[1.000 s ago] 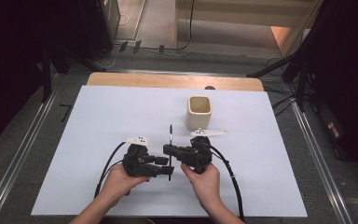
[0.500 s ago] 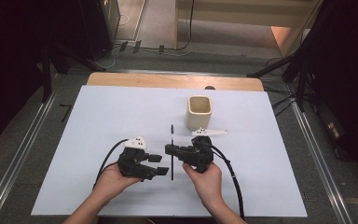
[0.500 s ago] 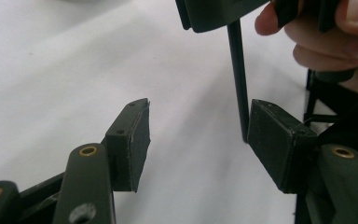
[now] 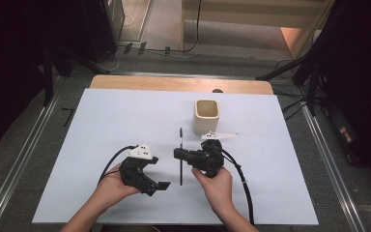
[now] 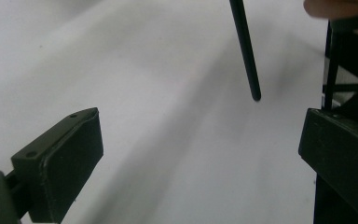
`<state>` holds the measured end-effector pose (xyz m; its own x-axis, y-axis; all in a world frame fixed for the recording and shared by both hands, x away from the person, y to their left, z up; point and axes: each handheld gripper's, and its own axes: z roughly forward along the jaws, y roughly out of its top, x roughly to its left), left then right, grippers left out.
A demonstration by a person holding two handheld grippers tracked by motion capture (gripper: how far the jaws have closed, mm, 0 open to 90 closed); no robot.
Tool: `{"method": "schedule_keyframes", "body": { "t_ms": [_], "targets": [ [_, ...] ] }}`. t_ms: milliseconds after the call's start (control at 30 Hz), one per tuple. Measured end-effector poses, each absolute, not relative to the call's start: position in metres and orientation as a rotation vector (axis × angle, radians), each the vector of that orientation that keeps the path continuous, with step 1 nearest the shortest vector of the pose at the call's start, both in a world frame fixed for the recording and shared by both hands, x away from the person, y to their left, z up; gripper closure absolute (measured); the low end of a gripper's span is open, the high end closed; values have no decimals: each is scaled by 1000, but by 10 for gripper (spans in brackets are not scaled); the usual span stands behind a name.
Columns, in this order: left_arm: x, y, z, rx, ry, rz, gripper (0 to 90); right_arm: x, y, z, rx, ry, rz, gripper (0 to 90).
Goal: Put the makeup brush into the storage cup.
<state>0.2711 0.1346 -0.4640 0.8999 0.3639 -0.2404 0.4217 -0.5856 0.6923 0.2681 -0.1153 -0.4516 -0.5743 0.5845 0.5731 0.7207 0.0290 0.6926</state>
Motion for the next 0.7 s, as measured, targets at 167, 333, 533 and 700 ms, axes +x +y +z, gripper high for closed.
{"method": "schedule_keyframes", "body": {
  "t_ms": [167, 333, 533, 700],
  "targets": [
    [271, 140, -463, 2244, 552, -78, 0, 269, -118, -451, -1378, -2168, -1583, 859],
    [269, 146, -461, 2229, 552, -75, 0, 271, -121, -450, -1376, -2171, -1585, 859],
    [267, 155, -459, 2250, 527, -24, 0, 274, -122, -450, -1372, -2183, -1579, 858],
    [266, 162, -459, 2235, 538, -23, 0, 277, -122, -450, -1369, -2186, -1577, 859]
  ]
}}
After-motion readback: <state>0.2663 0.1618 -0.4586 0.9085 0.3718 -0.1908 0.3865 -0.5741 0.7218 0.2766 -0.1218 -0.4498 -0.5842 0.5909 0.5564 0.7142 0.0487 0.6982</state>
